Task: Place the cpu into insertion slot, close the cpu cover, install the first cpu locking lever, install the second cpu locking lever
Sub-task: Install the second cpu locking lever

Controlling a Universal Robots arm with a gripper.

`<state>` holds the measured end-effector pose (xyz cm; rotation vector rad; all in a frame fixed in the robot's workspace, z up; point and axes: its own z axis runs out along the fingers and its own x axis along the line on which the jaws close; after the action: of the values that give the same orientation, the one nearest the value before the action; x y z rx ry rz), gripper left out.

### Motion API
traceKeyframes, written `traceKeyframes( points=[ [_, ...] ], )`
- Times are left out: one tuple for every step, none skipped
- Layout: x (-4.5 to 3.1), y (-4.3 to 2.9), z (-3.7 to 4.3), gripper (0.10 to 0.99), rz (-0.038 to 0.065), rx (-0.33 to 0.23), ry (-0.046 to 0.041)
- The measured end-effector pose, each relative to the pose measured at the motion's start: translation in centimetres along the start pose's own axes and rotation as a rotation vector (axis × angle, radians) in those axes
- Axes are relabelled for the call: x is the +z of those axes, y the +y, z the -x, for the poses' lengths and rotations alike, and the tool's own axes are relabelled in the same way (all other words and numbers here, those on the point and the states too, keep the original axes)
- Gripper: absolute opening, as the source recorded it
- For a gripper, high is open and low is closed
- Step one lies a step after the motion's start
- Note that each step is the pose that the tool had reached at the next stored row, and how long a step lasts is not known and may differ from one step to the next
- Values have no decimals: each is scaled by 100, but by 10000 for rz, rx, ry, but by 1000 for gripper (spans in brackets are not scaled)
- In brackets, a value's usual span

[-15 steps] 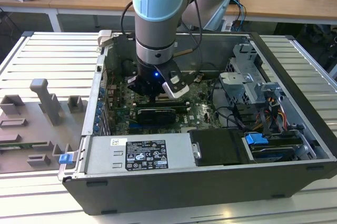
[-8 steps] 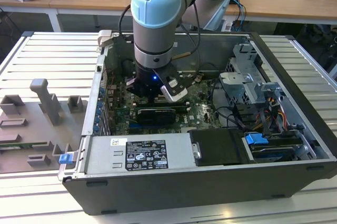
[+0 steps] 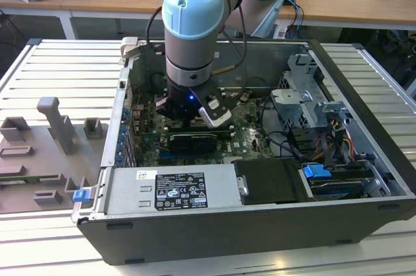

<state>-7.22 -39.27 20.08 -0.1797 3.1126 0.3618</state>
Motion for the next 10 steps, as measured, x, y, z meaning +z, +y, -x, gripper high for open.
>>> traceKeyframes(
  points=[
    [8, -2, 0, 106, 33, -24, 1],
    [12, -3, 0, 106, 51, -39, 1],
    [18, -4, 0, 106, 79, -56, 0],
    [24, -6, -2, 106, 112, -77, 3],
    [36, -7, -8, 106, 182, -121, 5],
    [42, -8, -14, 106, 206, -142, 6],
    [42, -8, -20, 106, 209, -150, 10],
    [42, -8, -20, 106, 209, -151, 10],
    [37, -7, -21, 106, 209, -151, 10],
    [9, 0, -21, 106, 212, -150, 8]
  ],
)
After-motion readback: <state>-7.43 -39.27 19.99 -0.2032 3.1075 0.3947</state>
